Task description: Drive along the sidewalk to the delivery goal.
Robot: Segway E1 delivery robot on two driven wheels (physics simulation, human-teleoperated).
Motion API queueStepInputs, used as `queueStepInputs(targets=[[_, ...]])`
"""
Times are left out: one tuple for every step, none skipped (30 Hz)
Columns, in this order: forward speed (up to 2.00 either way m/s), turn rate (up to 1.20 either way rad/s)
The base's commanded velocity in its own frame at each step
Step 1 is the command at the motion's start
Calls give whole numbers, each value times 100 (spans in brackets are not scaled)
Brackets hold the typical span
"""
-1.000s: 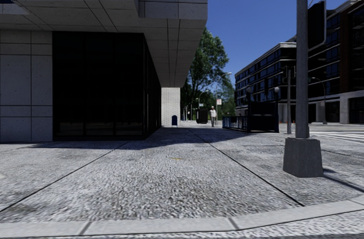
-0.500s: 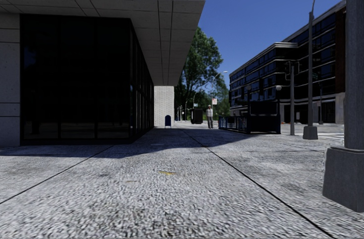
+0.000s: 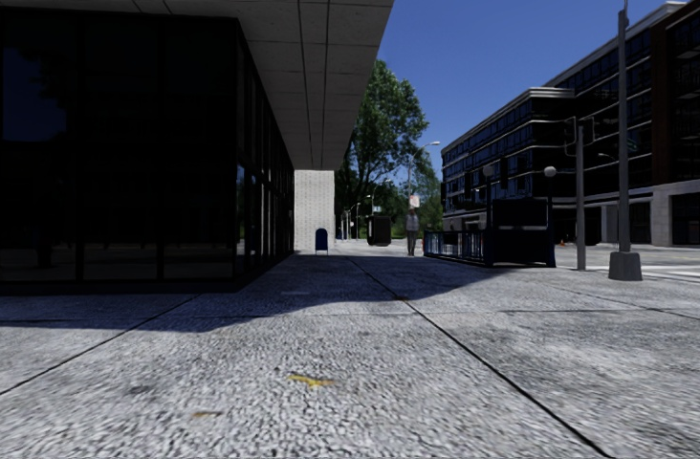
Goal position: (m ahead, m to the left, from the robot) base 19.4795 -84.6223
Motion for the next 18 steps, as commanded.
queueStepInputs(targets=[[147,-18],[147,-19],[147,-21],[147,-24],[147,-24],[147,-25],[147,-26],[146,-27],[146,-28],[146,-28],[146,-34],[146,-38],[146,-40],[146,-40],[146,-41],[147,-41],[152,-41],[200,-41]])
